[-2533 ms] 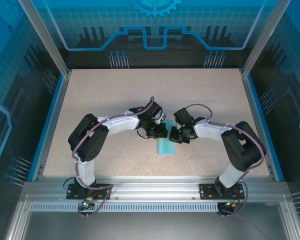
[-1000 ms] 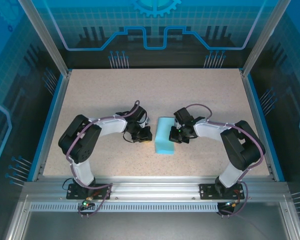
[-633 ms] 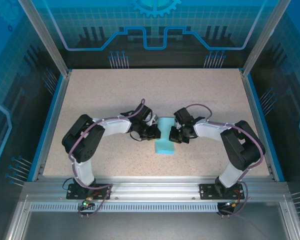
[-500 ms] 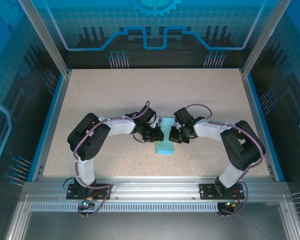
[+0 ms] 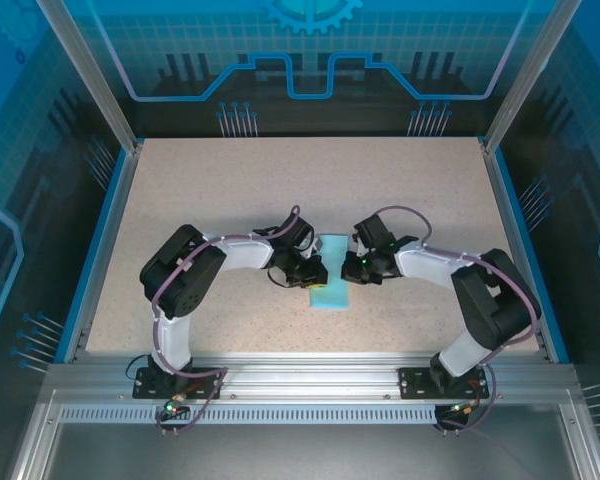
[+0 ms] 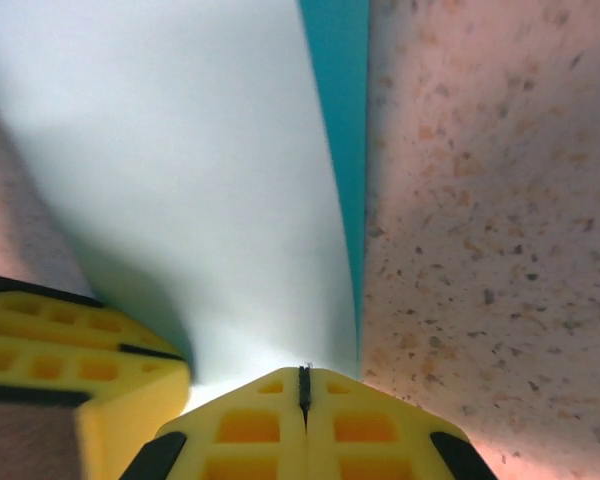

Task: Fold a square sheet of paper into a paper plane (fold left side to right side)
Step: Hold the square sheet of paper at the center of the table.

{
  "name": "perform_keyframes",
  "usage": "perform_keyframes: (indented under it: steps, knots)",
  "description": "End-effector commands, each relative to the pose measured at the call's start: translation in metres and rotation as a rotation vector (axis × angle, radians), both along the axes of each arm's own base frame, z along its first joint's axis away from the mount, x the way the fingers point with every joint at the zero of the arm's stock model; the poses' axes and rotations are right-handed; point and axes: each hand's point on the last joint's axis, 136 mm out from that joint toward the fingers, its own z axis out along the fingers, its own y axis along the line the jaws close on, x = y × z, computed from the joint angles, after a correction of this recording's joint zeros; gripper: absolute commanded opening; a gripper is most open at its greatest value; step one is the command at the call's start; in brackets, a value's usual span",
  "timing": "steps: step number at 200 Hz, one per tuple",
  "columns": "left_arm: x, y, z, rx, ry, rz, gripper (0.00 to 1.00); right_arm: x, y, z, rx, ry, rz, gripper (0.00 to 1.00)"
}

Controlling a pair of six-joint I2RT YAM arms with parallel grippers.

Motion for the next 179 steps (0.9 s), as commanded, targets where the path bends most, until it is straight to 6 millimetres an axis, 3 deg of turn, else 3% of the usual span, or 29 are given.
perform_keyframes:
  steps: [1,84,115,179]
  knots:
    - [-0.014,0.017,-0.029,0.108,0.061,0.03,0.15,0.017,0.006,0.027,0.088,-0.106,0.02,0.0]
    - [-0.016,0.015,-0.029,0.111,0.062,0.023,0.15,0.063,0.035,0.023,0.164,-0.127,0.047,0.0]
    - [-0.016,0.015,-0.029,0.113,0.062,0.018,0.15,0.068,0.038,0.008,0.143,-0.089,0.06,0.0]
    - [-0.021,0.016,-0.027,0.111,0.061,0.001,0.15,0.062,0.022,-0.028,0.048,0.027,0.021,0.0]
